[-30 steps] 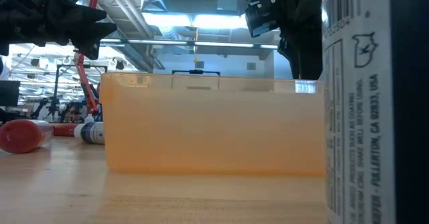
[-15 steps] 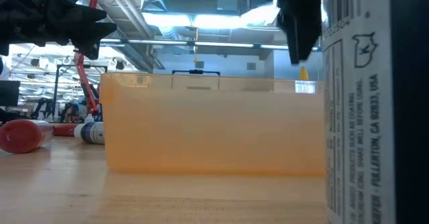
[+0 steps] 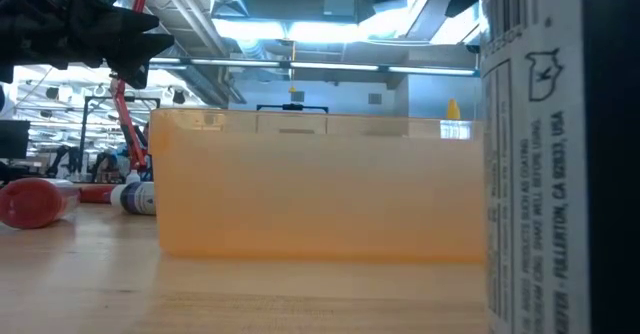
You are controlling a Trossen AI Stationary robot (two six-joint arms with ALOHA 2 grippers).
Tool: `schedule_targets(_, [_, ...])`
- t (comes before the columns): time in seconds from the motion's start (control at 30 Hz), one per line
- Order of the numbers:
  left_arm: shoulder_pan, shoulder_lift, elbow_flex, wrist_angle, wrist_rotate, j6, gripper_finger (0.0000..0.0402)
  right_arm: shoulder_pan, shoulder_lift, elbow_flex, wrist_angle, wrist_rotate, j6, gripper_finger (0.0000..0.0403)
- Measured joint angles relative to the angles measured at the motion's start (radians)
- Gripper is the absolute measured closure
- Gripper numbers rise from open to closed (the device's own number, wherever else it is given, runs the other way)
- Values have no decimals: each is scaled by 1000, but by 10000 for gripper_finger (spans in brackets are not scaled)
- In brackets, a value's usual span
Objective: Pick & Place food coloring
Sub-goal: Put the small purple food coloring bottle into the orange bin
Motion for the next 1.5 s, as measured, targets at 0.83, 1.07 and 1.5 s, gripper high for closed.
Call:
schedule_targets(0.83, [0,0,0,0,-16,0,182,9,-601,-836,887,19,-291,165])
schedule_targets(1.07, [0,0,0,1,-5,-9,179,9,-606,-852,904,22,-340,165])
schedule_targets(1.5, [0,12,2,-50,-69,11,183,9,-605,-852,904,27,-337,165])
